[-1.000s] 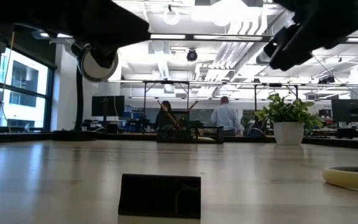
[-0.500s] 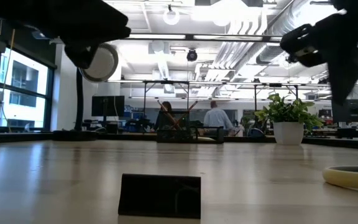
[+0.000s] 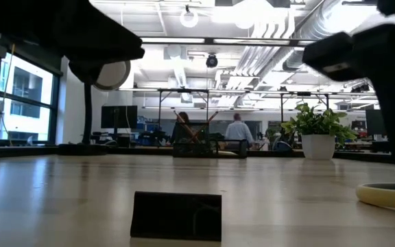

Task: Pick and place office supplies into organizer
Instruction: Put the yellow scissors into the black desk organizer

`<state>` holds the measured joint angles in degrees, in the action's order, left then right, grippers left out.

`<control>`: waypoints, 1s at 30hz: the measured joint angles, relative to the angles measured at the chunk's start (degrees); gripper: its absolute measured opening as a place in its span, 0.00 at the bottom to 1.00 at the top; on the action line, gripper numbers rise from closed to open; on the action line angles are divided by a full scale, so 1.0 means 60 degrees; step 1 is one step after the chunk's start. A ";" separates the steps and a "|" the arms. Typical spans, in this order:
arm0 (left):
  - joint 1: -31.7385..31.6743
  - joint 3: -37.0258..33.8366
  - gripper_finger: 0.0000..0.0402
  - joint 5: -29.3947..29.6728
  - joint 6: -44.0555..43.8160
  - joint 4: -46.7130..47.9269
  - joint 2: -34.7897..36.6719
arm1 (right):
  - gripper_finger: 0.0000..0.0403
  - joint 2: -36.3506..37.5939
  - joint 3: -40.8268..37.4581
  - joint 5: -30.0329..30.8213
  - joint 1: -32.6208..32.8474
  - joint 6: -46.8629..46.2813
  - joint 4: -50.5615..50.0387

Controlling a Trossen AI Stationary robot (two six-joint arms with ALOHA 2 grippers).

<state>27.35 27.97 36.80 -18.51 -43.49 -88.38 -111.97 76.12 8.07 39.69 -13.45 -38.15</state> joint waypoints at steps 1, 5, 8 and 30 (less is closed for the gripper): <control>0.0000 0.0009 0.18 0.0042 0.0044 -0.0047 0.0000 | 0.32 -0.0053 0.0000 -0.0067 -0.0044 0.0067 -0.0007; -0.0003 0.0025 0.18 0.0062 0.0341 -0.0188 0.0000 | 0.32 -0.0058 -0.0004 -0.0482 -0.0171 0.0178 -0.0228; -0.0004 0.0029 0.18 0.0059 0.0375 -0.0246 0.0000 | 0.32 -0.0054 -0.0004 -0.0765 -0.0194 0.0399 -0.0288; -0.0004 0.0029 0.18 0.0058 0.0629 -0.0239 0.0004 | 0.50 -0.0085 -0.0018 -0.0267 -0.0214 0.1353 -0.0147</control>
<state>27.33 28.14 37.15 -14.74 -44.92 -88.36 -112.48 76.01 6.47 38.40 -5.33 -39.03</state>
